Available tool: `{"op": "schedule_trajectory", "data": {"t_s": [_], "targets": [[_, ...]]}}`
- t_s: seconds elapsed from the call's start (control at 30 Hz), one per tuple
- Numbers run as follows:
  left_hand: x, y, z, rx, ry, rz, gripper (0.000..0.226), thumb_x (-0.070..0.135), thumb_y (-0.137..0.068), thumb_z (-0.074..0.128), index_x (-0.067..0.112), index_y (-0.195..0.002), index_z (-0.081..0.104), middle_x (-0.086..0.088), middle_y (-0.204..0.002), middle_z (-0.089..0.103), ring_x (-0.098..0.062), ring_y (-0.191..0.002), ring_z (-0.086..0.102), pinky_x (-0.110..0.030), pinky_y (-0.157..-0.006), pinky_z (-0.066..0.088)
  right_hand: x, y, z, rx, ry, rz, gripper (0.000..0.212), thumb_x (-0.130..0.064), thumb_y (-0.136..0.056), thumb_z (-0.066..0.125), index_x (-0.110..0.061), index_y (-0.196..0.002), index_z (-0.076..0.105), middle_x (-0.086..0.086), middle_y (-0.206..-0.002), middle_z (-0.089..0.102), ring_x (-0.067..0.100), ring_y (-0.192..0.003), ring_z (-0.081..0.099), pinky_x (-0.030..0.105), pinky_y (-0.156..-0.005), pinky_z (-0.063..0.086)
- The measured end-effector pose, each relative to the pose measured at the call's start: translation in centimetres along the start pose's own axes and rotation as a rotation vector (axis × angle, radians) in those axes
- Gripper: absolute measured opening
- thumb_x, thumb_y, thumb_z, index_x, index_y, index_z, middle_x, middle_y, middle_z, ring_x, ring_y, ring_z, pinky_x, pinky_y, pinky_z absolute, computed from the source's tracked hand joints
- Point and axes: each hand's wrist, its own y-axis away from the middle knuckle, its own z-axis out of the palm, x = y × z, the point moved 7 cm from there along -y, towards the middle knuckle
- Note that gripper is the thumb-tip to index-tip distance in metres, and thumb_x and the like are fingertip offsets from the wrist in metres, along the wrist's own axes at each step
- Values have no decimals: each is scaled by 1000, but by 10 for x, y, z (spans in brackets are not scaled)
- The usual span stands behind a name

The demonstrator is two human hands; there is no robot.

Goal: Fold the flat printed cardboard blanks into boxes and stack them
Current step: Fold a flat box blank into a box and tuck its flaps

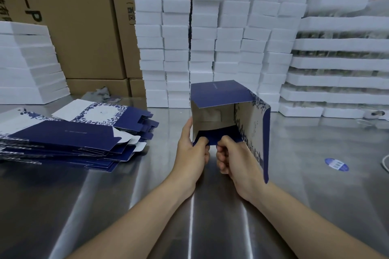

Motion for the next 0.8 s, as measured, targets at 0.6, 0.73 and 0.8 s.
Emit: {"op": "schedule_trajectory", "data": {"t_s": [0.6, 0.73, 0.8], "targets": [[-4, -2, 0, -45, -5, -37, 63, -5, -99, 44, 20, -157, 41, 0, -65, 41, -11, -55, 36, -22, -47, 34, 1, -3, -1, -10, -58, -25, 23, -15, -98, 52, -11, -75, 53, 4, -59, 43, 14, -49, 38, 22, -43, 34], [-1, -2, 1, -71, 13, -9, 69, -6, -98, 44, 30, -157, 42, 0, -63, 43, -11, -55, 40, -21, -48, 38, 5, -6, -1, -18, -63, -18, 25, -15, -98, 51, -12, -74, 54, 3, -58, 44, 12, -46, 38, 21, -41, 33], [0, -2, 1, -83, 7, 2, 71, -6, -98, 44, 34, -158, 41, -3, -65, 44, -13, -55, 41, -22, -49, 40, 6, -9, -1, -18, -89, -2, 28, -15, -98, 50, -13, -70, 54, 2, -56, 45, 12, -44, 38, 21, -39, 32]]}}
